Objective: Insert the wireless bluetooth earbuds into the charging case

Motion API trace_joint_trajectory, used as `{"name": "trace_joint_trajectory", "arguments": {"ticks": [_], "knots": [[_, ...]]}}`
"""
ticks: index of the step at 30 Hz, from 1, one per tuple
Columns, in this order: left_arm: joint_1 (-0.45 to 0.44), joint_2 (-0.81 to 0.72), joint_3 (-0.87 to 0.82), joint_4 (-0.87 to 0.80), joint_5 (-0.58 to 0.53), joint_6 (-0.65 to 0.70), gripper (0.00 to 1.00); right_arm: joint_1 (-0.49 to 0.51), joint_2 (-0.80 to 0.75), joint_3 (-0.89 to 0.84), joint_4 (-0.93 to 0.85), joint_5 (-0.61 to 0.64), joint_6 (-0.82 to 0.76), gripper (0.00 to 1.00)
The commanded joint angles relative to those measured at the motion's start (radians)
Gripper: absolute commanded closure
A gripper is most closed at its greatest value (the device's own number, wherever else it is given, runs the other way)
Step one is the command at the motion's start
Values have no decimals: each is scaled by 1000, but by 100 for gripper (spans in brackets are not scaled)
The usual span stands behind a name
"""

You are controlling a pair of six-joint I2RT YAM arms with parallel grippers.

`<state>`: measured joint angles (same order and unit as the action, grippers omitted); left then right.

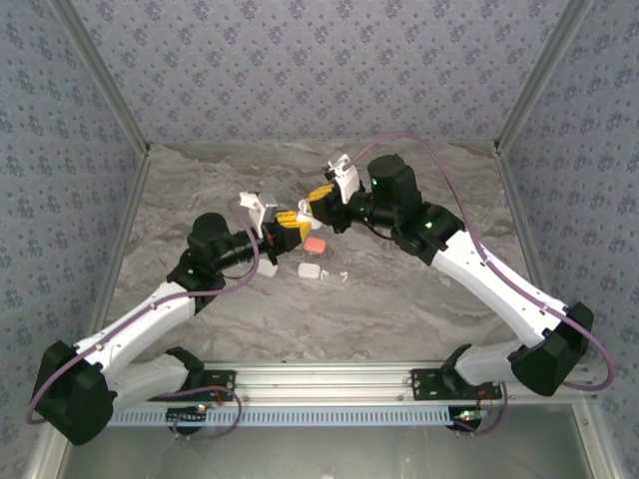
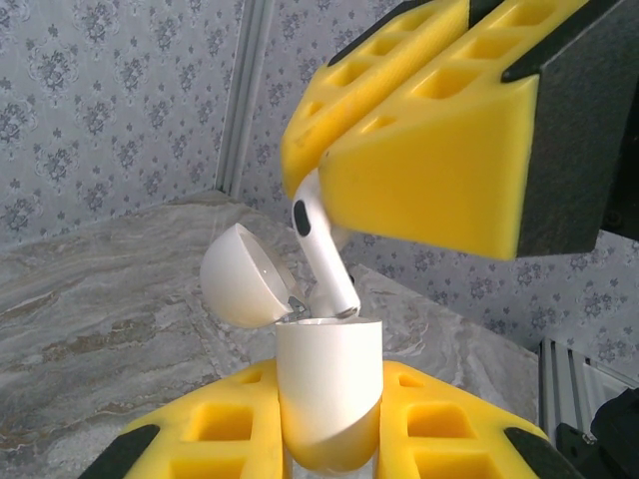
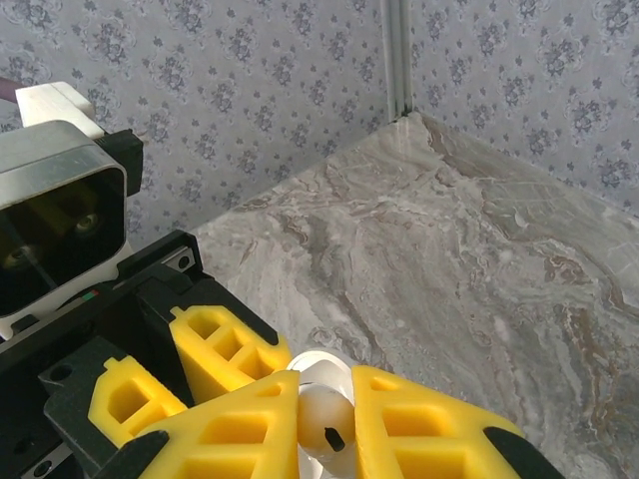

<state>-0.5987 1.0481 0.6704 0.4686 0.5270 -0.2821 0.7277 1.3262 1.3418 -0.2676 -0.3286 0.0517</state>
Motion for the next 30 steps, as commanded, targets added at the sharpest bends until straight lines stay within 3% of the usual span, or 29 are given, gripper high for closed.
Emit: {"name": "trace_joint_trajectory", "arguments": {"ticks": [1, 22, 30], "knots": [[-10, -11, 36, 47, 15, -13, 97, 8, 4, 4, 3, -11, 2, 81], [-9, -16, 40, 44, 11, -12, 97, -11, 28, 30, -87, -132, 8, 77], [-10, -18, 41, 42, 11, -8, 97, -58, 12, 88, -85, -177, 46, 58]]}}
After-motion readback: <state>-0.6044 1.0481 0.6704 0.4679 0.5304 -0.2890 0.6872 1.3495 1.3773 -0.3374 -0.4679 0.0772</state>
